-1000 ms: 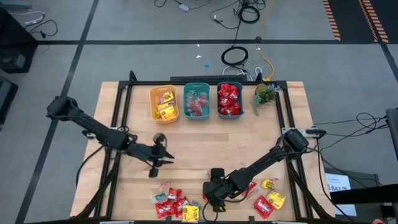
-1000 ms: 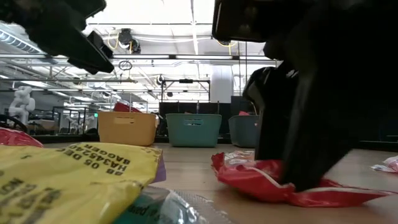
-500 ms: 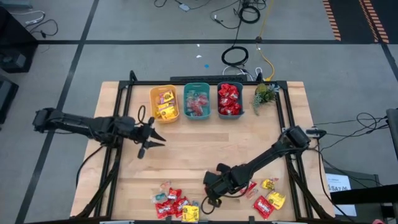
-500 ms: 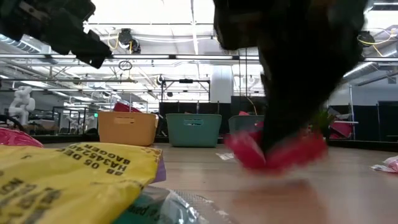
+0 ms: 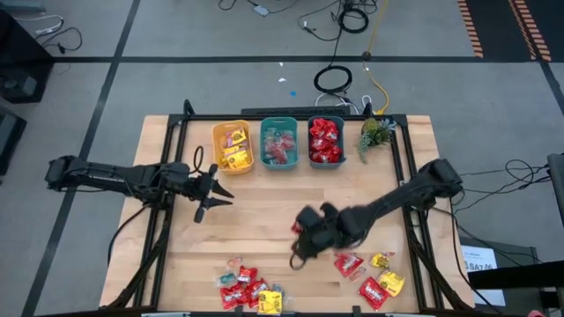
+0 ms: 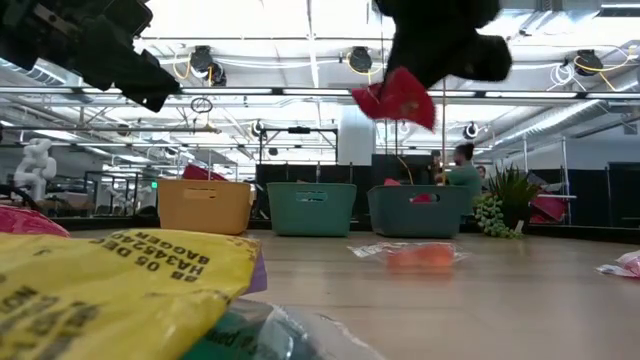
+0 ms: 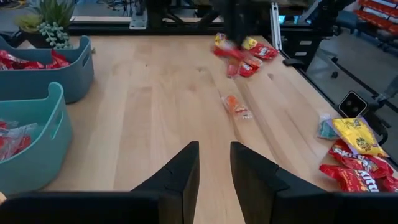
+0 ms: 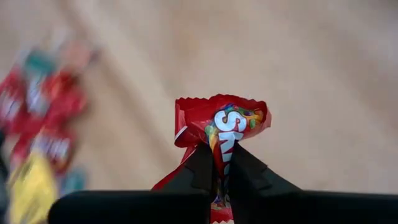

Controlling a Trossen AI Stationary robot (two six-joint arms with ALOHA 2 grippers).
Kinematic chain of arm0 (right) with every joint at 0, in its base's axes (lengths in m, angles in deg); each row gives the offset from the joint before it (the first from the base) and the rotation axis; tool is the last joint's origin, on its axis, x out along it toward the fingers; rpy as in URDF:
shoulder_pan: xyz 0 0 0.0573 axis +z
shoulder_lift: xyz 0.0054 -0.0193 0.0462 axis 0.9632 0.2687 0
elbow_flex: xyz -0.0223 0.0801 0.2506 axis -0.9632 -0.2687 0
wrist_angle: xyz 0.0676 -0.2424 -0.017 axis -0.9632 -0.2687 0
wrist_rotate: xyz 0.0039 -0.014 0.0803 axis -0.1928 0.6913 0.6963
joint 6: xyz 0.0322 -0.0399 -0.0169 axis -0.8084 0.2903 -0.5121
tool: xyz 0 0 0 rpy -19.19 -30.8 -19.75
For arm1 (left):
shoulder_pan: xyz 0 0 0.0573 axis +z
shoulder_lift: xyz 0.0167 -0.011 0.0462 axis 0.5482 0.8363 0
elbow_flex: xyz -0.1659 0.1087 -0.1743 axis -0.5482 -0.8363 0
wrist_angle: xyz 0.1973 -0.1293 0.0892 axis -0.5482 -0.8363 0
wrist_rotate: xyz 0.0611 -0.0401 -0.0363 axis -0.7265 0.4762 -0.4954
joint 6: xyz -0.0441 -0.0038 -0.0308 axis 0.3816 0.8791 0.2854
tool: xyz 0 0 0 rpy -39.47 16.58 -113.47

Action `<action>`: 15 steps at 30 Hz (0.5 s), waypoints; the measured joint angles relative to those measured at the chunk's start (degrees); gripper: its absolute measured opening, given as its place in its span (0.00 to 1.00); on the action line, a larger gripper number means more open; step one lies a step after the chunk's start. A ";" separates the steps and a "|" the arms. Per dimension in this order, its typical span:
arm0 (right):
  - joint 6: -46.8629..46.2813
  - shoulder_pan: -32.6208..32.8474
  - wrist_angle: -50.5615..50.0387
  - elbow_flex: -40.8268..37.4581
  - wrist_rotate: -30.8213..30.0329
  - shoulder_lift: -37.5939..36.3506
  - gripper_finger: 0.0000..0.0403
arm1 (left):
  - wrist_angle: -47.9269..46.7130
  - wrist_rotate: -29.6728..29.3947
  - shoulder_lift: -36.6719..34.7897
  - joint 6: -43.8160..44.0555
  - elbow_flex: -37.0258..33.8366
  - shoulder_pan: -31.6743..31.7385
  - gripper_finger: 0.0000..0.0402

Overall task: Sort candy
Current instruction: Put the red candy into the blue bin

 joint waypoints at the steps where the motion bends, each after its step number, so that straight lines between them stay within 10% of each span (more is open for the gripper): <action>1: -0.05 -1.22 -1.11 0.00 -1.01 -1.24 0.02 | 0.03 0.00 0.00 0.00 0.00 0.00 0.25; 15: 13.64 -27.59 -15.44 0.04 -8.57 -14.23 0.02 | 0.07 0.00 0.02 0.04 0.02 0.00 0.25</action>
